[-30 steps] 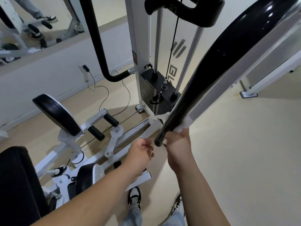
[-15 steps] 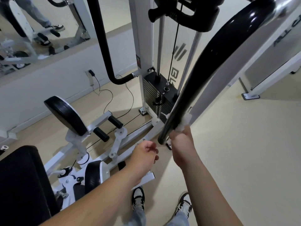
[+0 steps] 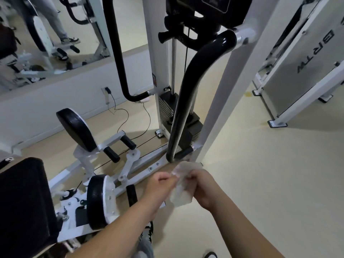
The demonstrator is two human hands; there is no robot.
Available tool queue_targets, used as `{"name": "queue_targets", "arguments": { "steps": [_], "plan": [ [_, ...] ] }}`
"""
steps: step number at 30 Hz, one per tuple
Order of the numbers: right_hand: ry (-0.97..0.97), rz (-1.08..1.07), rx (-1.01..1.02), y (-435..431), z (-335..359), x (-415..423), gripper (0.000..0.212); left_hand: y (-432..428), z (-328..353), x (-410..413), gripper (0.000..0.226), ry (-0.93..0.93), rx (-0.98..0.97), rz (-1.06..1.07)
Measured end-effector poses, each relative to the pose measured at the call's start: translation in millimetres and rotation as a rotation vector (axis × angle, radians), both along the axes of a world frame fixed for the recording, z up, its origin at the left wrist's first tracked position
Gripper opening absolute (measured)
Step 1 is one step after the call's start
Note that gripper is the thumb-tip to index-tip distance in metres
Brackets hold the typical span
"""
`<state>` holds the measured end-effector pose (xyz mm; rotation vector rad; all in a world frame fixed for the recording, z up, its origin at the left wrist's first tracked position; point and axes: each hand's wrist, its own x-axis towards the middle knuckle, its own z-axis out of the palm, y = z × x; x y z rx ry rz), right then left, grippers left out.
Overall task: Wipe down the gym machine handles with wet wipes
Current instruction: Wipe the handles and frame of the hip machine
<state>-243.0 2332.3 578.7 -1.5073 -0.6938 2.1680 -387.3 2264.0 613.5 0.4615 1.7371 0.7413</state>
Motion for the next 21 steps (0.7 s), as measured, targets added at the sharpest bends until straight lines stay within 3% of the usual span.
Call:
{"name": "queue_targets", "arguments": {
  "steps": [2, 3, 5, 8, 14, 18, 21],
  "plan": [
    [0.088, 0.003, 0.000, 1.1, 19.0, 25.7, 0.027, -9.4, -0.8, 26.3, 0.060, -0.103, -0.008, 0.000],
    [0.126, 0.005, -0.002, 1.9, 25.6, 39.4, 0.027, -13.2, -2.2, 40.5, 0.065, -0.256, -0.011, 0.024],
    [0.156, 0.033, -0.015, -0.1, 38.0, 63.5, 0.030, -23.0, -5.1, 70.5, 0.054, -0.630, 0.067, 0.128],
    [0.071, 0.084, -0.060, -4.0, 39.0, 85.2, 0.022, -31.1, -5.5, 105.7, 0.053, -0.833, 0.070, 0.344],
    [-0.266, 0.208, 0.106, -0.2, 34.4, 92.2, 0.026, -30.2, -12.7, 122.8, 0.046, -0.608, 0.017, 0.505],
    [-0.386, 0.307, 0.278, 24.3, 24.7, 85.6, 0.023, -23.1, -23.5, 96.0, 0.025, -0.420, -0.029, 0.716],
    [-0.448, 0.340, 0.410, 45.5, -3.1, 69.2, 0.021, -10.3, -51.4, 73.0, 0.039, -0.302, -0.069, 0.769]
  ]
}}
